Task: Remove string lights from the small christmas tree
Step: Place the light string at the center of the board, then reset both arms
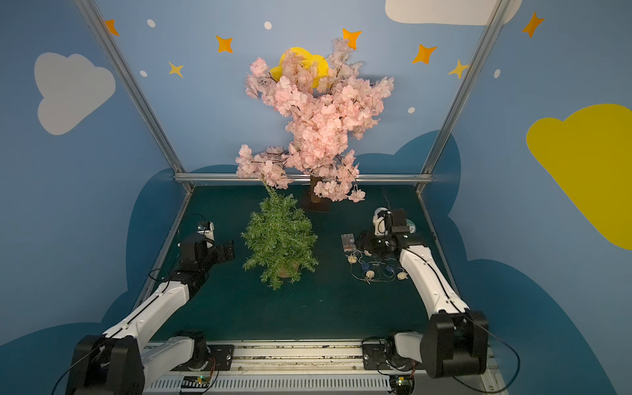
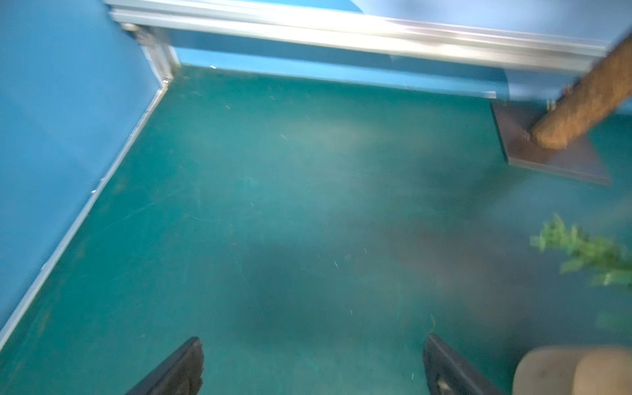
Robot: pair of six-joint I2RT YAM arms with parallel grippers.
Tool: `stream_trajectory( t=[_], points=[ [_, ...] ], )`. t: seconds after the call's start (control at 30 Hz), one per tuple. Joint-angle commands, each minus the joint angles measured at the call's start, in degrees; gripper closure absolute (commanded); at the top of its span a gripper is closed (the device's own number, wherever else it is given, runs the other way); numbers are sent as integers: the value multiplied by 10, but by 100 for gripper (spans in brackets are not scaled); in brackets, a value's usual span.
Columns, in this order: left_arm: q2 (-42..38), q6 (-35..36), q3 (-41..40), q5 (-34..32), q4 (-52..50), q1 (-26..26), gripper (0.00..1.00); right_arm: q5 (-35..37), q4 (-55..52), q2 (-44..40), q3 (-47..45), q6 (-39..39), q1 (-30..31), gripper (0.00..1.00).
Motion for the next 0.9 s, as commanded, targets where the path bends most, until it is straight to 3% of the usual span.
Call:
stream_trajectory(
  t=[0.0,0.1,0.2,0.37,0.47,0.53,0.57,0.63,0.7,0.77,0.83,0.87],
  points=[
    [2,41,8,-2,51,0,1,48,-69,-17,27,-30,-5,8],
    [23,34,3,-7,72,0,1,76,-80,-31,44,-36,-16,7],
    [63,25,-37,1,185,5,1,121,-16,-33,15,-47,-36,3],
    [164,54,-57,28,330,19,1,239,302,0,-142,-124,-47,2],
    [218,66,-34,46,339,25,1,247,492,46,-205,-166,-51,2],
    [277,66,-68,56,477,31,1,233,590,92,-245,-193,-50,2],
    [273,64,-77,54,480,31,1,242,637,109,-253,-209,-45,2],
    [247,67,-48,68,376,31,0,235,675,114,-272,-225,-39,2],
    [259,70,-60,69,428,31,1,245,740,94,-320,-223,-36,2],
    [262,65,-58,68,424,32,0,208,880,90,-403,-229,-43,2],
    [250,65,-50,72,388,33,1,188,1080,149,-462,-261,-31,3],
    [250,65,-47,73,385,34,0,204,1070,145,-457,-262,-24,3]
  ],
)
